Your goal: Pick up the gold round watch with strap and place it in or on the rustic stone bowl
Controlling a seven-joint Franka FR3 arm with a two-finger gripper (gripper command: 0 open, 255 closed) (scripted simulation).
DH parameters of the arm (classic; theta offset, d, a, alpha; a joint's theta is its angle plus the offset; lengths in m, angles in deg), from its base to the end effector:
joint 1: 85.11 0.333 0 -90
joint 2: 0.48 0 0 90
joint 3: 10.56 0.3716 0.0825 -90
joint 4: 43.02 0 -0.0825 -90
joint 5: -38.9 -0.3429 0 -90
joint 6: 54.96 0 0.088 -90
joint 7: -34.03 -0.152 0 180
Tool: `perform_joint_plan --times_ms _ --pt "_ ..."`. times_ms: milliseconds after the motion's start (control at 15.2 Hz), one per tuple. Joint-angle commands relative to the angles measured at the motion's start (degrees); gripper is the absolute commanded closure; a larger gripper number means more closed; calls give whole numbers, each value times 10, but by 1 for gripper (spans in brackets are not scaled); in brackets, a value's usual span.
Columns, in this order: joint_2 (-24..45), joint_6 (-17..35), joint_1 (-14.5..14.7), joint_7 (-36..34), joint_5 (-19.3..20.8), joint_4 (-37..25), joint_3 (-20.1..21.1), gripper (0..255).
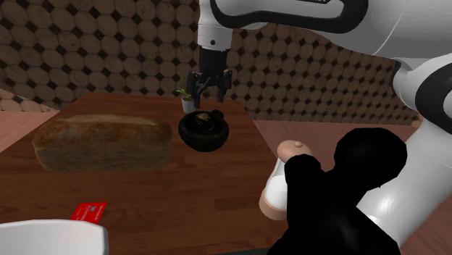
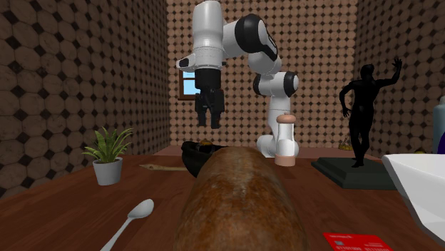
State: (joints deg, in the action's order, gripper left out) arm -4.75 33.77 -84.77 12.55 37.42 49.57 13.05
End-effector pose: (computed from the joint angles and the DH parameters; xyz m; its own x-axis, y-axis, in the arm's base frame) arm 0.4389 0.2090 0.6476 0.9991 0.0427 0.0023 0.0427 -0.9991 0.0034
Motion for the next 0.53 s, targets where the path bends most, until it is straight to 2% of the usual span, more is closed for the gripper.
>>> perform_joint_plan --times_ms 0,132,462 --pt "11 -33 1 -4 4 -43 2 0" --pt "28 -72 3 -9 11 -97 5 0" --pt "28 -72 3 -9 11 -97 5 0"
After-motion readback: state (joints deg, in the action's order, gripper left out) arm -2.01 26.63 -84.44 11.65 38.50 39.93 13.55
